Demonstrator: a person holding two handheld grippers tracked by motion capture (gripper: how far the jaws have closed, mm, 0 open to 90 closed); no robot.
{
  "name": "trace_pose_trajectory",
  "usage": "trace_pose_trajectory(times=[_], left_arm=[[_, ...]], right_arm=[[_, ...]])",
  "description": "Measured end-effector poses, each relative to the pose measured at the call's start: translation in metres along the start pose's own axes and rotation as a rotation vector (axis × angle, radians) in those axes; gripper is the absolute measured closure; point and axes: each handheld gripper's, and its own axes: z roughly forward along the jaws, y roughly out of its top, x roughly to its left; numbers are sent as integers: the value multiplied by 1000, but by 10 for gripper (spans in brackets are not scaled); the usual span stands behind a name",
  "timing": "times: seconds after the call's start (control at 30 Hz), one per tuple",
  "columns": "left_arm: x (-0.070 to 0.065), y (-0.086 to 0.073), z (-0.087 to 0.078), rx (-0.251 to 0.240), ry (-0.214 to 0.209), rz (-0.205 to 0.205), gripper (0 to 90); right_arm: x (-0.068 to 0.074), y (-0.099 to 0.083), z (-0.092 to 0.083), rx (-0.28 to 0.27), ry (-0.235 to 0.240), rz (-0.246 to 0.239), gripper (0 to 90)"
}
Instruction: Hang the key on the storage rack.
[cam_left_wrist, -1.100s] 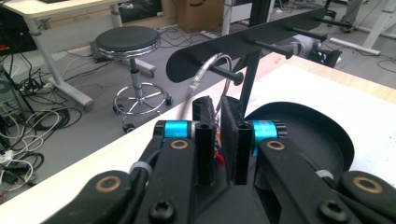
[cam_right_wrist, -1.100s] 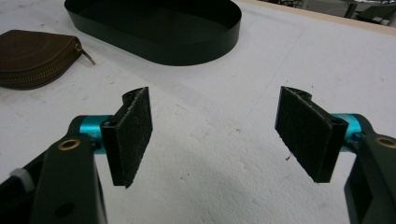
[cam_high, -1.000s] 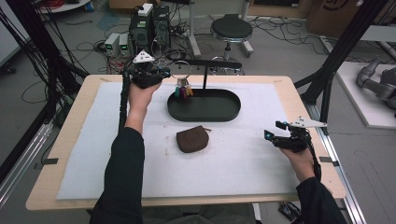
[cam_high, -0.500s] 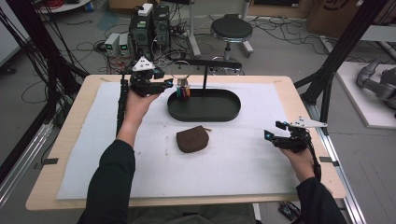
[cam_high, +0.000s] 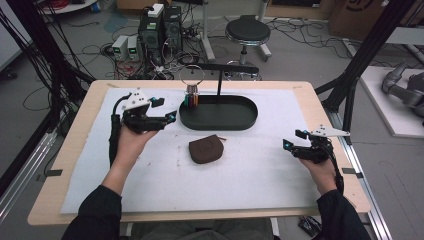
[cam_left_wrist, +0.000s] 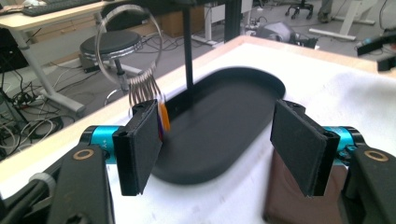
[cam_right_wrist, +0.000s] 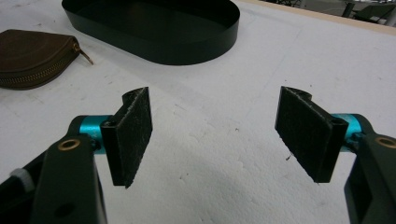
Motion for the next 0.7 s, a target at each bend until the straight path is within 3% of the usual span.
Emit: trace_pose_trajectory(times=[0.27, 0.53, 0.63, 0.7], left_arm=[[-12, -35, -27, 20, 29, -20, 272], [-4, -60, -48, 23, 56, -89, 271], [2, -61, -50, -1, 47, -124, 271], [2, -60, -50, -4, 44, -123, 271]], right_arm=[[0, 0, 1, 1, -5, 5, 281], [1, 0, 0, 7, -9, 0, 281], [2, -1, -2, 5, -10, 3, 281], [2, -1, -2, 7, -11, 4, 281]])
